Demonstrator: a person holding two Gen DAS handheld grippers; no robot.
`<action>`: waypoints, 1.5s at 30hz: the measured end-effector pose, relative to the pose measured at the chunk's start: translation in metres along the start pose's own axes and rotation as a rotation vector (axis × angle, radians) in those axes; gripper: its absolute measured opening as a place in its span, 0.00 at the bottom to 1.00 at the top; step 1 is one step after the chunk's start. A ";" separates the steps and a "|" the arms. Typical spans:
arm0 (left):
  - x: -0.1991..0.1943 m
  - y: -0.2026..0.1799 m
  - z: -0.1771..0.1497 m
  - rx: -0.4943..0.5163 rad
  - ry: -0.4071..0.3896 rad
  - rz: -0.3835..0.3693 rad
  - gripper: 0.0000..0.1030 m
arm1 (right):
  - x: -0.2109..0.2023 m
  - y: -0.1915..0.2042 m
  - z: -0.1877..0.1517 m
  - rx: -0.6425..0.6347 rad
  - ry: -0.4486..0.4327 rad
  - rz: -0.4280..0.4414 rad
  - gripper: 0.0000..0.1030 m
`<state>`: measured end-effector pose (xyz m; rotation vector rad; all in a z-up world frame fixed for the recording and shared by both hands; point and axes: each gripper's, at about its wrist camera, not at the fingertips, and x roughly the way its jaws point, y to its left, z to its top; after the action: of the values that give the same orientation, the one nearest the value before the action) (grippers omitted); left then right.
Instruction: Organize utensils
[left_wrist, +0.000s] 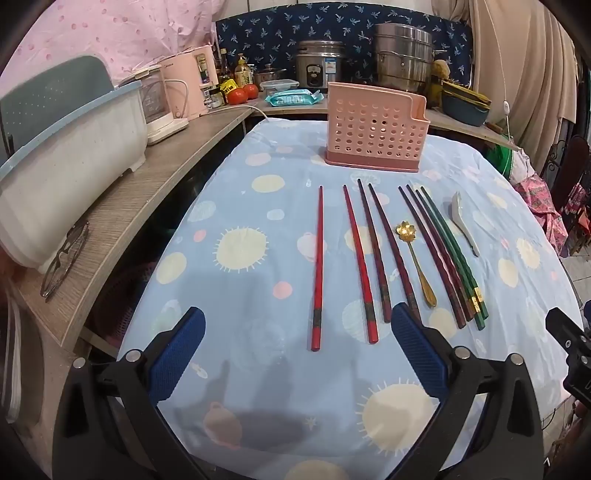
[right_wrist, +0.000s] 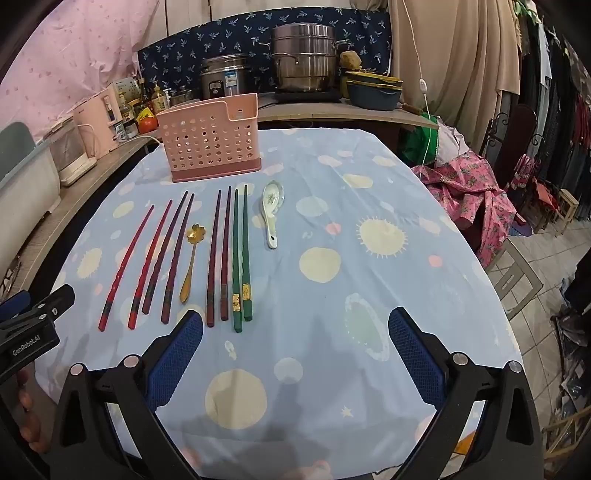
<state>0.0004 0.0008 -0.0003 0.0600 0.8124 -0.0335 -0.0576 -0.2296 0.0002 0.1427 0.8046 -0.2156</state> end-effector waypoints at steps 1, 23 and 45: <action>0.001 0.001 0.000 -0.003 0.001 -0.004 0.93 | 0.001 0.000 0.000 0.002 0.005 0.003 0.93; 0.016 -0.001 -0.004 -0.004 0.069 0.063 0.93 | 0.016 0.005 -0.004 0.015 0.047 0.021 0.93; 0.019 0.001 -0.009 -0.011 0.091 0.085 0.93 | 0.020 0.010 -0.008 0.008 0.057 0.036 0.93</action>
<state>0.0073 0.0018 -0.0202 0.0862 0.9000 0.0545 -0.0469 -0.2215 -0.0194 0.1709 0.8578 -0.1816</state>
